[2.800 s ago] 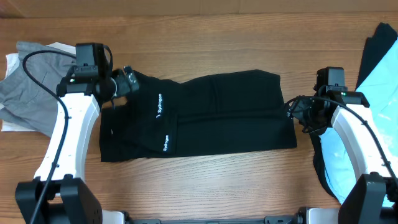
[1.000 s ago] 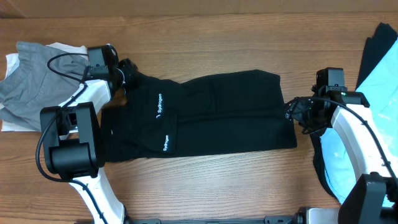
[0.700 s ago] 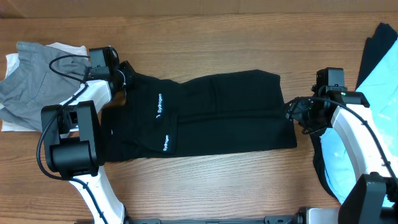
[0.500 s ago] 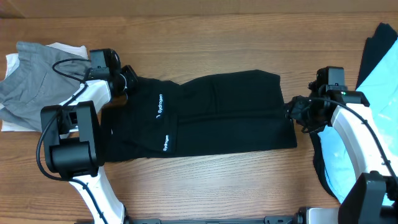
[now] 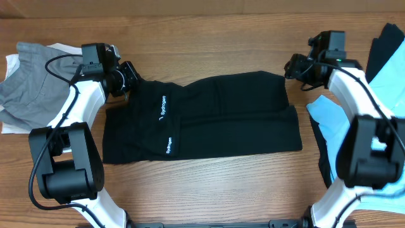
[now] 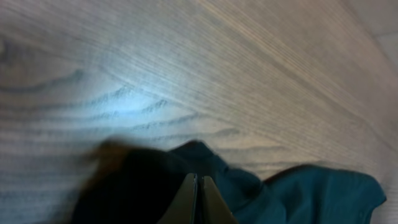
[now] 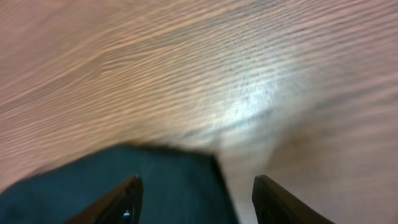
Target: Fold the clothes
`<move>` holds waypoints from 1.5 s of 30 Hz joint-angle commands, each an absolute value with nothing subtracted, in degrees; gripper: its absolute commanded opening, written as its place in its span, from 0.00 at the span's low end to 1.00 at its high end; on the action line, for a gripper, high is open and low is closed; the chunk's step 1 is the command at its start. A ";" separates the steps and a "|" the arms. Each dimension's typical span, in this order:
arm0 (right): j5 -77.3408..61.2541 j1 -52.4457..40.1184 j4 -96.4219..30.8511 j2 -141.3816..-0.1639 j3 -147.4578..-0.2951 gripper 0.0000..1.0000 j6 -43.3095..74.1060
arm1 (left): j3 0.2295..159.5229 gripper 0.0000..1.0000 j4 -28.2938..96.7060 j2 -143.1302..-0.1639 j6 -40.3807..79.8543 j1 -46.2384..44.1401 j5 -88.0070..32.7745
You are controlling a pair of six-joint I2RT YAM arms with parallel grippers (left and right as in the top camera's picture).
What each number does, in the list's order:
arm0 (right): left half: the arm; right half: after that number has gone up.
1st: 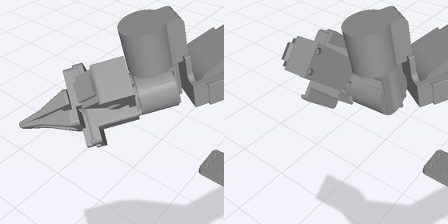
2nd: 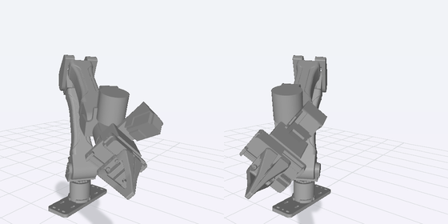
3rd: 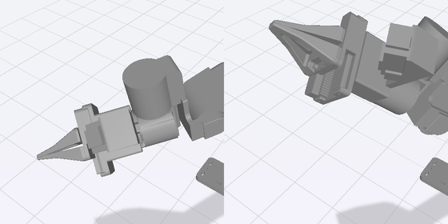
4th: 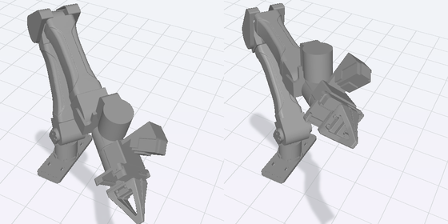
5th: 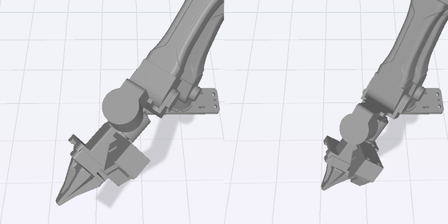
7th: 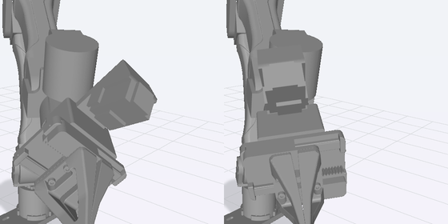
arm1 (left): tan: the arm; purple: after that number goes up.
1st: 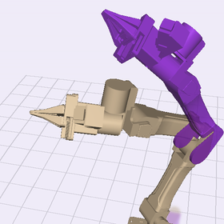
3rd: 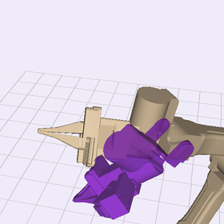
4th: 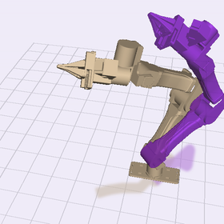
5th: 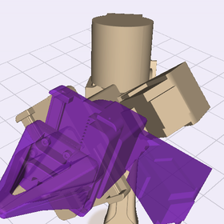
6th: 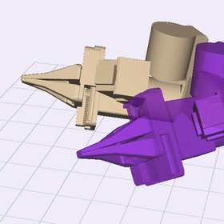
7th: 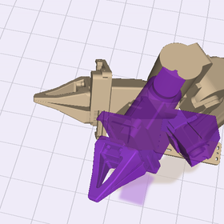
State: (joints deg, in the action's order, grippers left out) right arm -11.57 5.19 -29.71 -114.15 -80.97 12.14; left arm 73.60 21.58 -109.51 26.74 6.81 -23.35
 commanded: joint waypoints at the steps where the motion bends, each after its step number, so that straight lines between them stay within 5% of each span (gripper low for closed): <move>1: -12.16 4.38 -25.50 -119.02 -81.45 0.61 12.16 | 74.08 0.04 23.35 -108.64 24.93 7.09 -23.35; 14: -9.56 -0.69 -24.36 -124.40 -81.45 0.55 12.19 | 74.08 0.04 25.54 -108.64 23.97 7.09 -21.87; 16: -7.99 -0.69 -24.86 -124.40 -81.45 0.48 12.19 | 74.08 0.04 25.76 -108.64 23.88 7.09 -21.87; 22: -5.56 -0.58 -24.95 -124.38 -81.45 0.04 12.47 | 74.08 0.04 26.33 -108.64 23.07 7.11 -21.85; 37: -0.47 2.98 -41.30 -120.25 -91.66 0.04 16.73 | 74.13 0.04 22.74 -105.03 22.70 7.22 -23.66; 45: -0.45 4.29 -58.67 -119.22 -96.95 0.04 16.73 | 74.13 0.04 34.94 -98.54 21.89 7.22 -23.57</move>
